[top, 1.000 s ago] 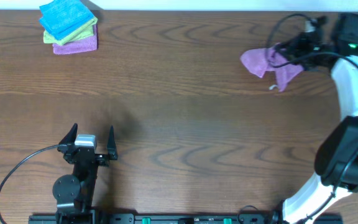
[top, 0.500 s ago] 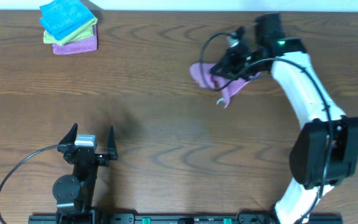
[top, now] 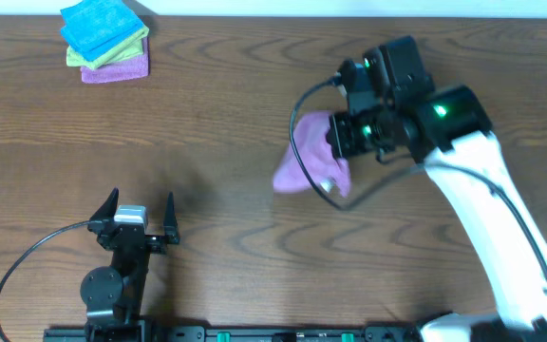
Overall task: Fold the cloth
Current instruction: 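Lift the purple cloth with the right gripper and drag it toward center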
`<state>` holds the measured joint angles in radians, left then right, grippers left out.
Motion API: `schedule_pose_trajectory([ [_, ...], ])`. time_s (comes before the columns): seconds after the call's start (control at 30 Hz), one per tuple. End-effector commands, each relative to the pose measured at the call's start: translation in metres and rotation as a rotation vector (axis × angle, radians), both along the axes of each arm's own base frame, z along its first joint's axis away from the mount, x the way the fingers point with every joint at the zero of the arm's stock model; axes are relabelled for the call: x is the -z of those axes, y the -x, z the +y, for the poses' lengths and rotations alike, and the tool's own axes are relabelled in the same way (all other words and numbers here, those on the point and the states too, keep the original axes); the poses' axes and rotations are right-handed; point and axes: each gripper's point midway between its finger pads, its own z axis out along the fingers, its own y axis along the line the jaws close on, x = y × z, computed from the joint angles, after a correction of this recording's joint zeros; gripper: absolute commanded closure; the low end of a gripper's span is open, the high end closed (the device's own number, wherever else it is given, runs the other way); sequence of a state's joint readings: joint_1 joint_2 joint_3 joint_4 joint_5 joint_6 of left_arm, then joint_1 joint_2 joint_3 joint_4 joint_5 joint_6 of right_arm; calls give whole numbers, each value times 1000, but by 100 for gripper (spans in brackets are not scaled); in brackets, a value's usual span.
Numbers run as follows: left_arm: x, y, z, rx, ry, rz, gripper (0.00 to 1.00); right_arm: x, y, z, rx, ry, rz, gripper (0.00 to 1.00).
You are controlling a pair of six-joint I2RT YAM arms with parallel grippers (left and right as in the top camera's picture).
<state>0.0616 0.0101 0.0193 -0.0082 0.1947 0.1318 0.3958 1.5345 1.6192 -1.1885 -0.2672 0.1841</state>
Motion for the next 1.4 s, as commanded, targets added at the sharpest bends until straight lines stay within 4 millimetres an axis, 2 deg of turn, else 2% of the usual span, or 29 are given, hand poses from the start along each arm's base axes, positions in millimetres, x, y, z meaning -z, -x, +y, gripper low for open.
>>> schedule_pose_trajectory([
  [0.0, 17, 1, -2, 9, -3, 55, 5, -12, 20, -12, -28, 105, -52, 98],
  [0.13, 17, 1, -2, 9, -3, 55, 5, -9, 61, -10, -99, 157, 16, 98],
  [0.23, 17, 1, -2, 9, -3, 55, 5, -8, 71, 0, -145, 177, 14, 98],
  [0.33, 17, 1, -2, 9, -3, 55, 5, -13, 63, 19, -173, 152, -52, 98],
  [0.47, 17, 1, -2, 9, -3, 55, 5, -18, 38, 44, -183, 89, -138, 99],
  [0.63, 17, 1, -2, 9, -3, 55, 4, -21, 11, 91, -269, -62, -206, 98],
  [0.73, 17, 1, -2, 9, -3, 55, 4, -19, -1, 104, -302, -88, -242, 98],
  [0.8, 17, 1, -2, 9, -3, 55, 5, -16, 2, 105, -320, -89, -226, 98],
  [0.93, 17, 1, -2, 9, -3, 55, 5, -1, 22, 95, -343, -50, -127, 98],
  [1.0, 17, 1, -2, 9, -3, 55, 4, 3, 51, 98, -458, -94, -36, 98],
  [1.1, 17, 1, -2, 9, -3, 55, 5, -7, 95, 111, -689, -228, 34, 98],
  [1.13, 17, 1, -2, 9, -3, 55, 5, -6, 102, 109, -726, -229, 45, 98],
  [1.17, 17, 1, -2, 9, -3, 55, 5, -3, 103, 105, -722, -204, 53, 82],
  [1.2, 17, 1, -2, 9, -3, 55, 4, 5, 99, 96, -694, -144, 63, 36],
  [1.23, 17, 1, -2, 9, -3, 55, 5, 11, 94, 86, -654, -82, 71, 9],
  [1.27, 17, 1, -2, 9, -3, 55, 5, 19, 86, 75, -580, -6, 78, 1],
  [1.37, 17, 1, -2, 9, -3, 55, 5, 31, 60, 42, -366, 182, 64, 1],
])
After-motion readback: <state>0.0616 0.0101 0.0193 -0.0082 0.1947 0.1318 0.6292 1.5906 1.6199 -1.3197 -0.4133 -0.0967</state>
